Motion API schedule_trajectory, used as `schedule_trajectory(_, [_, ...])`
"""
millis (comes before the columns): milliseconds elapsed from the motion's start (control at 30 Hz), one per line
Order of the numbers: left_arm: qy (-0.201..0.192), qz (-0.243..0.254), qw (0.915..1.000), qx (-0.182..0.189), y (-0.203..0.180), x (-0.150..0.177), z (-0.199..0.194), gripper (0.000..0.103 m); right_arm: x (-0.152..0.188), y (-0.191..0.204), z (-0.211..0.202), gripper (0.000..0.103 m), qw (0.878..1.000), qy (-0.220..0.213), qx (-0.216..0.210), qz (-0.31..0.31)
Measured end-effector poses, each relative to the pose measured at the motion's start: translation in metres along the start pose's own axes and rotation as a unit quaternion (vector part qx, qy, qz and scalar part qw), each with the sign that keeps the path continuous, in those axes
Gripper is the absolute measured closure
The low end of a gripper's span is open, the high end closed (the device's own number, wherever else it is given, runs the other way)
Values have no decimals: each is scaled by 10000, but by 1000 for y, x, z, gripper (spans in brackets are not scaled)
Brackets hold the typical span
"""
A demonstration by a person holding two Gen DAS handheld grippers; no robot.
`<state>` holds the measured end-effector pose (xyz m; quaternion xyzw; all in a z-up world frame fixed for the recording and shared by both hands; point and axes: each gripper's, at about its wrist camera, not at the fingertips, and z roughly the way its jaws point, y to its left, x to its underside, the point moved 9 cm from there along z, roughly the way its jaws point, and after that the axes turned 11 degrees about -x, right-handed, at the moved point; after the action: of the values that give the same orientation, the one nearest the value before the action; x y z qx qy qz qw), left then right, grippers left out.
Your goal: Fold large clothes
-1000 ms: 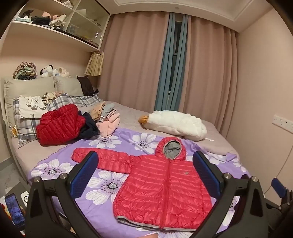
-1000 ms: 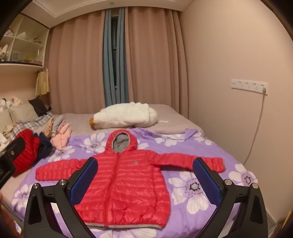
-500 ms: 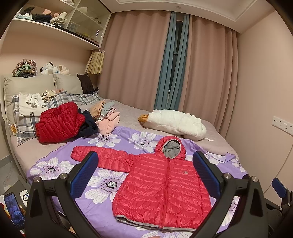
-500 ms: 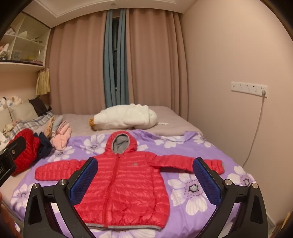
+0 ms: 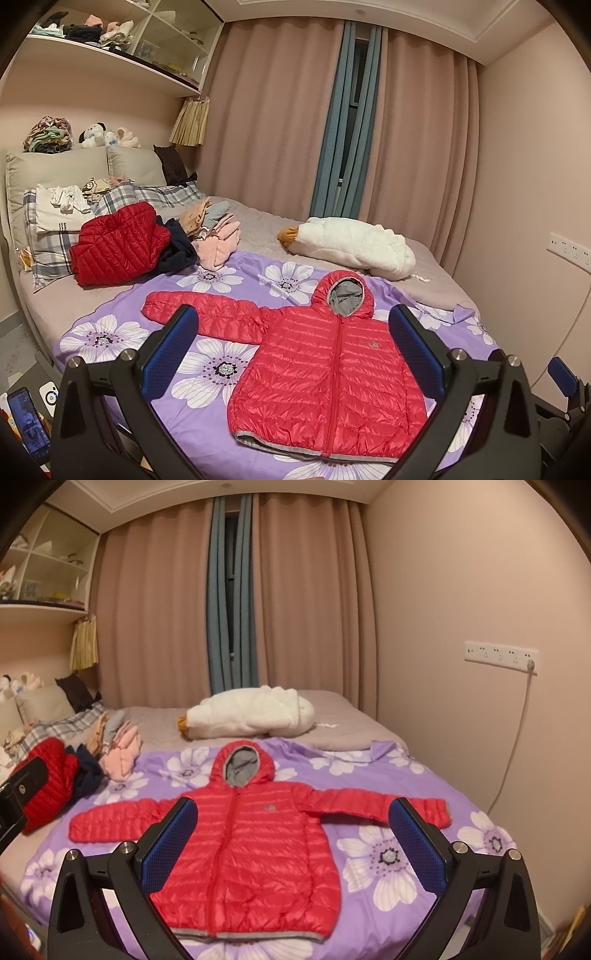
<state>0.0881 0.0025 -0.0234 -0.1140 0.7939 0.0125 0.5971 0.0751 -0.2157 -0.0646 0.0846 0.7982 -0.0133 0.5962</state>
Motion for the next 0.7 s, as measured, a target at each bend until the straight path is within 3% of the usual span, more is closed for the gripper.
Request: schedule_trajectory(700, [10, 46, 10000, -36, -1, 3, -1, 0, -3, -2, -1, 1, 9999, 18, 110, -66])
